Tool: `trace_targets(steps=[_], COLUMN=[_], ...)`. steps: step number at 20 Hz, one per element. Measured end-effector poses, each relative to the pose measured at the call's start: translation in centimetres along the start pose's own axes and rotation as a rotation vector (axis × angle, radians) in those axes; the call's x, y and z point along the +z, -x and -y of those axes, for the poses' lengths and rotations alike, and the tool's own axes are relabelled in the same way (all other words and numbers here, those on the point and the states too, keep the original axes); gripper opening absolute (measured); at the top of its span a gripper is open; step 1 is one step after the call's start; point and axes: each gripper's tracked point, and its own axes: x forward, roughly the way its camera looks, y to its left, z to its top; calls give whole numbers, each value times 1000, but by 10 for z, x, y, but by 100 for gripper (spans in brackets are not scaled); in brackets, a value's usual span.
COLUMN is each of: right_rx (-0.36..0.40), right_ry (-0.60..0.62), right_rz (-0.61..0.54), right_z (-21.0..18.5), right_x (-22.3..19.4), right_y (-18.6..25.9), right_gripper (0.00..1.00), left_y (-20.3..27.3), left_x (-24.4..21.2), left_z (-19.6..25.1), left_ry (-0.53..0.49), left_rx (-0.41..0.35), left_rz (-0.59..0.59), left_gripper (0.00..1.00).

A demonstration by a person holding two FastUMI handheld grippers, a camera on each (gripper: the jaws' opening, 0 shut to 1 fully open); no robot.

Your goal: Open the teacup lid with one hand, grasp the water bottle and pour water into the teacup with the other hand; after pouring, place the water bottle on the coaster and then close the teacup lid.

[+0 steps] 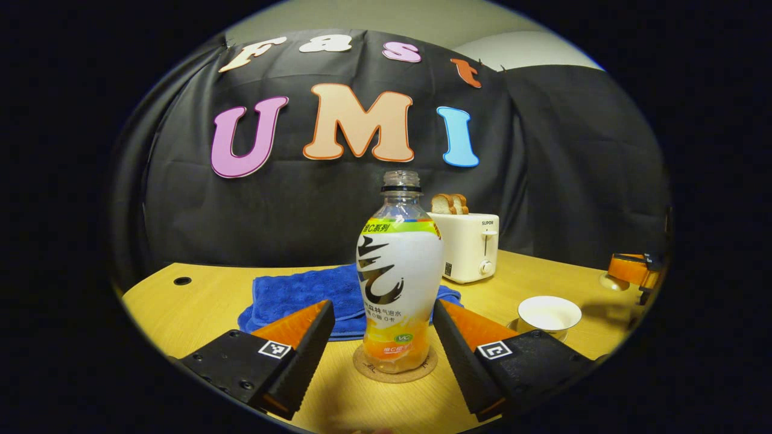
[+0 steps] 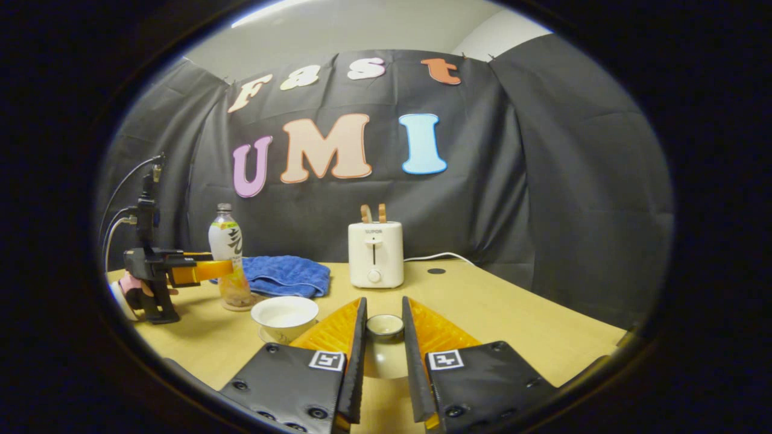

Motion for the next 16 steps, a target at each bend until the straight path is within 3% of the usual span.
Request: trace_targets(steps=[5,11,16], right_rx=[91,245,352], right_ry=[-1,-4,-5], right_rz=[-4,-9,-16], right_z=[-34,-79,-110], right_x=[0,-2,-3], right_y=[-21,-33,-43], right_gripper=[36,36,36], left_y=[24,60,85], left_x=[6,4,3], left_z=[0,-25,-34], left_ry=[-14,-14,-15], left_rx=[29,191,256], left_rz=[53,51,52], left_gripper=[96,95,95])
